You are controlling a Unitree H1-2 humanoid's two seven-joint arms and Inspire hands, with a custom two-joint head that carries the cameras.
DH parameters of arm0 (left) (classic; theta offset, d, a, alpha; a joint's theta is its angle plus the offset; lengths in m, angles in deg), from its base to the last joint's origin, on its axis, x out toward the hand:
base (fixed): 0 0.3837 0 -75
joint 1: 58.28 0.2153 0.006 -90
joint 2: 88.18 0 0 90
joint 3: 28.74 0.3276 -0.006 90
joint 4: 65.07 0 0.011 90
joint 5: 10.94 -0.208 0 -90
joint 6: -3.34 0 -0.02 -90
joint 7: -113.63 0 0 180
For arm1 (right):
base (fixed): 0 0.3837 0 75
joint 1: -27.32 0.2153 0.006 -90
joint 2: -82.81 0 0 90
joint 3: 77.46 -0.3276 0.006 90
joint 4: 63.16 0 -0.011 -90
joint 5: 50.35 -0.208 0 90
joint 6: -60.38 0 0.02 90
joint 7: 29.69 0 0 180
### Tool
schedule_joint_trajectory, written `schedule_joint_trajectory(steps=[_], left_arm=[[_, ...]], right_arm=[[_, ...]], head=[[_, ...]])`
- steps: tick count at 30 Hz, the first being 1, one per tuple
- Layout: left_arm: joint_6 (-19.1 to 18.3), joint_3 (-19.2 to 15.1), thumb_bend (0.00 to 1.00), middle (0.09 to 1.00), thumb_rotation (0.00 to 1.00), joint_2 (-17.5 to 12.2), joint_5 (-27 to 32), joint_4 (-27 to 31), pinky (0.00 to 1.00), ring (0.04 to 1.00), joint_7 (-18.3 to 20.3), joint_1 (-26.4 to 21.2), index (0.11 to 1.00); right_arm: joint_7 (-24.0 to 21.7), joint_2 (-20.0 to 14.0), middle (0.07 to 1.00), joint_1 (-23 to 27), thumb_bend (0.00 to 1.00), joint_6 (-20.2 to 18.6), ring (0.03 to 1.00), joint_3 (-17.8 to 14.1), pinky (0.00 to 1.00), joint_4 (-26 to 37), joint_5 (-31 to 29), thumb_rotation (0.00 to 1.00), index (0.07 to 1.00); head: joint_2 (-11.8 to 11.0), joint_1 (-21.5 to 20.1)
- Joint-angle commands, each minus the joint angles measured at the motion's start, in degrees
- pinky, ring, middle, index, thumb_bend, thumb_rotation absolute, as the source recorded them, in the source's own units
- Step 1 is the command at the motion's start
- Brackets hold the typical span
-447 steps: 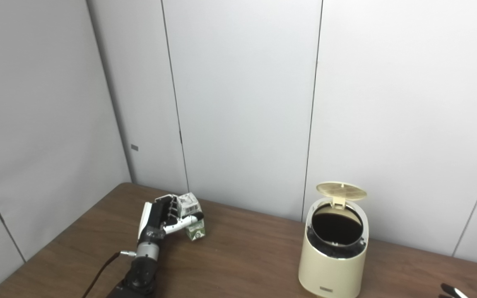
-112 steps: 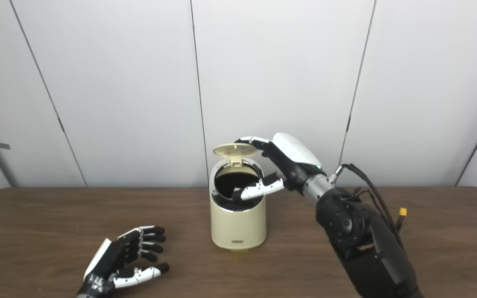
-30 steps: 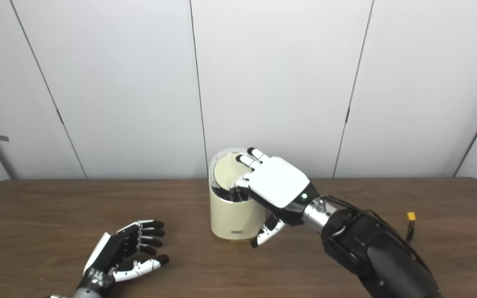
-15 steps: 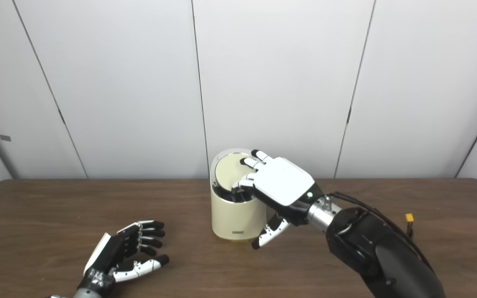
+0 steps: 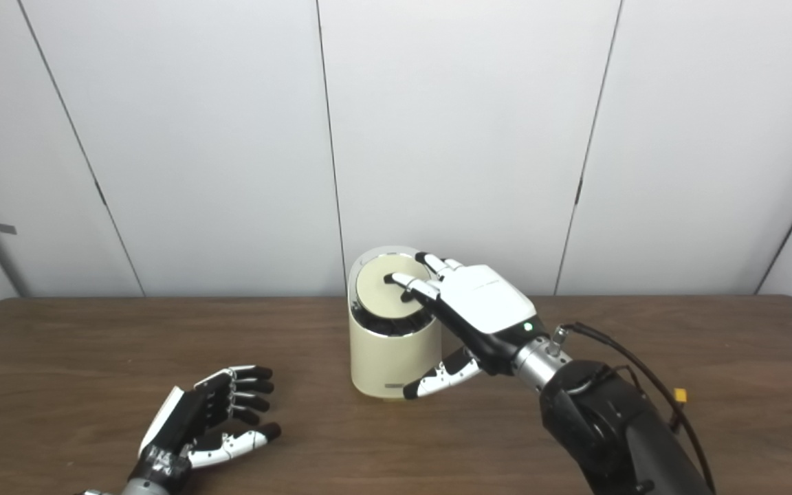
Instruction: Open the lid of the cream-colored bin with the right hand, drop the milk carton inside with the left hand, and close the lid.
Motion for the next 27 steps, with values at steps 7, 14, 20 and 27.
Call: schedule_joint_trajectory(steps=[7,14,20,27], left_arm=[[0.96,-0.05,0.7,0.709,0.08,-0.19,0.57,1.87,0.59,0.643,-0.07,-1.97,0.762],[1.85,-0.08,0.69,0.709,0.08,-0.56,1.08,1.82,0.58,0.639,0.36,-2.04,0.768],[1.8,-0.21,0.69,0.706,0.07,-0.5,0.79,1.93,0.59,0.638,0.07,-2.1,0.767],[3.77,-0.37,0.68,0.711,0.06,-0.47,2.55,1.82,0.57,0.633,0.92,-2.29,0.77]], right_arm=[[3.27,4.81,1.0,-1.31,0.75,-7.79,0.972,-6.98,0.79,2.47,-9.18,0.39,1.0],[6.69,7.08,0.927,-5.26,0.79,-7.41,0.895,-12.47,0.76,1.07,-20.9,0.36,0.964],[8.6,6.39,0.906,-10.09,0.76,-3.08,0.894,-15.69,0.8,0.74,-30.59,0.35,0.915],[10.37,6.37,0.865,-14.19,0.8,1.78,0.807,-17.01,0.68,-2.95,-37.32,0.35,0.894]], head=[[-0.15,0.26],[-0.1,-0.05],[-0.16,-0.43],[-0.25,-0.4]])
